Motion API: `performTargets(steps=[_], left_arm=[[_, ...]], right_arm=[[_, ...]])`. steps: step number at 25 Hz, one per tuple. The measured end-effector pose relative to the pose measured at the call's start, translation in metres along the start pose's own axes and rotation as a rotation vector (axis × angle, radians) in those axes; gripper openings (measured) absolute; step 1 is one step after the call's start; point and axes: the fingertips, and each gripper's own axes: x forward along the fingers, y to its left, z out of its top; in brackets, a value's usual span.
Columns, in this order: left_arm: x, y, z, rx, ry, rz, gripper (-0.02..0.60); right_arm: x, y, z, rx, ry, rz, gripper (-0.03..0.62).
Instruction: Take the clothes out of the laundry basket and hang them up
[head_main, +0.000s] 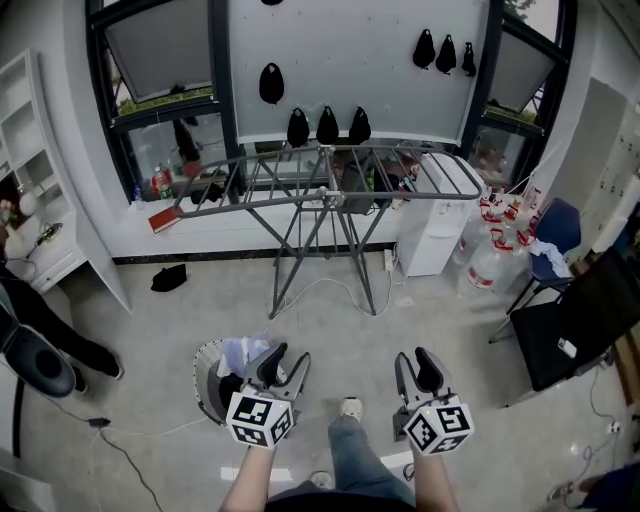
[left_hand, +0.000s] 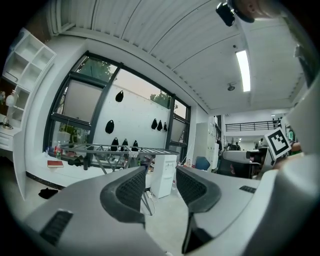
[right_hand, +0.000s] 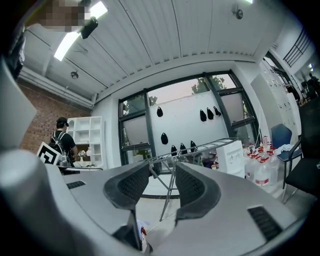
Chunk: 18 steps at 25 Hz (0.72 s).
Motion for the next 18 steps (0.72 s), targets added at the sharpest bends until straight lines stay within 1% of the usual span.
performTargets(steps=[4,7,10,15,18], left_arm=[[0.025,0.007,0.005,0.017,-0.012,-0.007,0.189],[0.044,0.021,0.004,0.020,-0.019,0.002,0.189],[0.066,0.036,0.001,0.021,-0.021,0.016,0.189],[0.124,0.078,0.002,0.018,-0.014,0.042,0.189],[0.172,0.110,0.007,0.018,-0.018,0.071,0.189]], right_arm=[[0.021,-0.016,0.003,-0.012,-0.017,0.001,0.149],[0.044,-0.025,0.004,-0.015,-0.025,0.001,0.149],[0.075,-0.037,0.002,-0.027,-0.029,0.026,0.149],[0.152,-0.049,0.000,-0.046,-0.005,0.072,0.149],[0.208,-0.068,0.004,-0.061,-0.002,0.092,0.149]])
